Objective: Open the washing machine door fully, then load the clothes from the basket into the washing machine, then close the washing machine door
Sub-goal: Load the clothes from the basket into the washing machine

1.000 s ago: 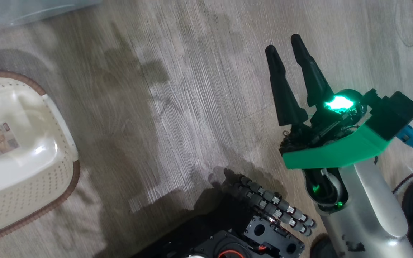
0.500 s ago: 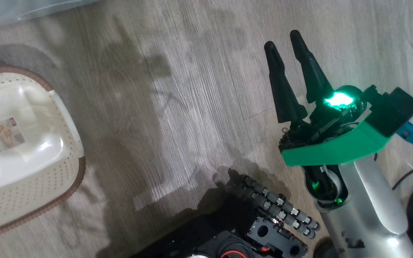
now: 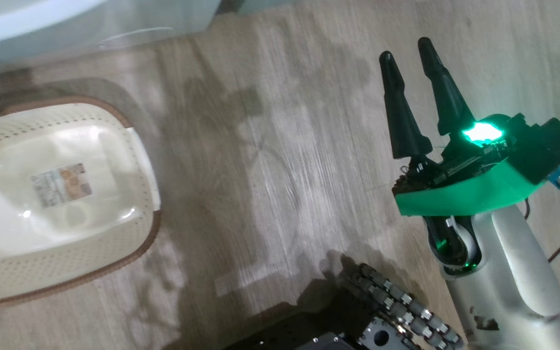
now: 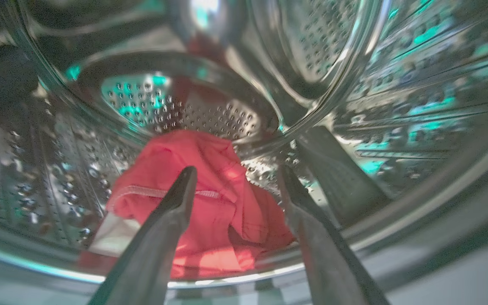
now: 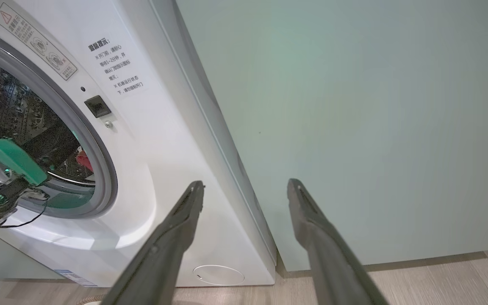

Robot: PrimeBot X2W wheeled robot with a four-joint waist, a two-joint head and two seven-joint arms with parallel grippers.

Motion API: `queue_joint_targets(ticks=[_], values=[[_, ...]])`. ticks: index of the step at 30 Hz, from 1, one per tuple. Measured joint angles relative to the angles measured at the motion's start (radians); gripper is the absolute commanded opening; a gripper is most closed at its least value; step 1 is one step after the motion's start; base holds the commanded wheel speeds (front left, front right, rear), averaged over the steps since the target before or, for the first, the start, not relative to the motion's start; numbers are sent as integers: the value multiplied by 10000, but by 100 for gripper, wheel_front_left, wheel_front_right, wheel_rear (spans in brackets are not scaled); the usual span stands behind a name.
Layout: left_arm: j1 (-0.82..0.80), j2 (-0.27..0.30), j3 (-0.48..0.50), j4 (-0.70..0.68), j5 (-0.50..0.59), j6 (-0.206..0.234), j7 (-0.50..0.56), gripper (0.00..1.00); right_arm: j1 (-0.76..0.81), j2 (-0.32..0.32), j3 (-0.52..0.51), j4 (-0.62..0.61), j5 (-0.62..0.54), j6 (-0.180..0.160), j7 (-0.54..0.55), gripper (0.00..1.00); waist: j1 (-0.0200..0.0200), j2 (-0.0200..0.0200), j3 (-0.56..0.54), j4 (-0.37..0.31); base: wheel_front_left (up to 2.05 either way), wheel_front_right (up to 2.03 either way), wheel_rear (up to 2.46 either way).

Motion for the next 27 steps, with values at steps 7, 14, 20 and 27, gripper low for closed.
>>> queue_joint_targets(ticks=[7, 14, 20, 27], values=[[2173, -445, 109, -2466, -84, 794, -617, 100, 180, -4, -364, 144, -508, 0, 0, 100, 0, 0, -614, 668, 0, 0, 0], [4347, -1106, 303, -4525, -71, 1427, -892, 100, 438, -8, -930, 290, -1041, 0, 0, 100, 0, 0, -1230, 1249, 0, 0, 0], [5830, -1586, 476, -5497, 136, 1561, -980, 100, 601, -12, -1336, 399, -1559, 0, 0, 100, 0, 0, -1859, 1720, 0, 0, 0], [7163, -2510, 1223, -6178, 750, 1375, -982, 100, 1016, -13, -1662, 711, -2063, 0, 0, 100, 0, 0, -2696, 2192, 0, 0, 0]])
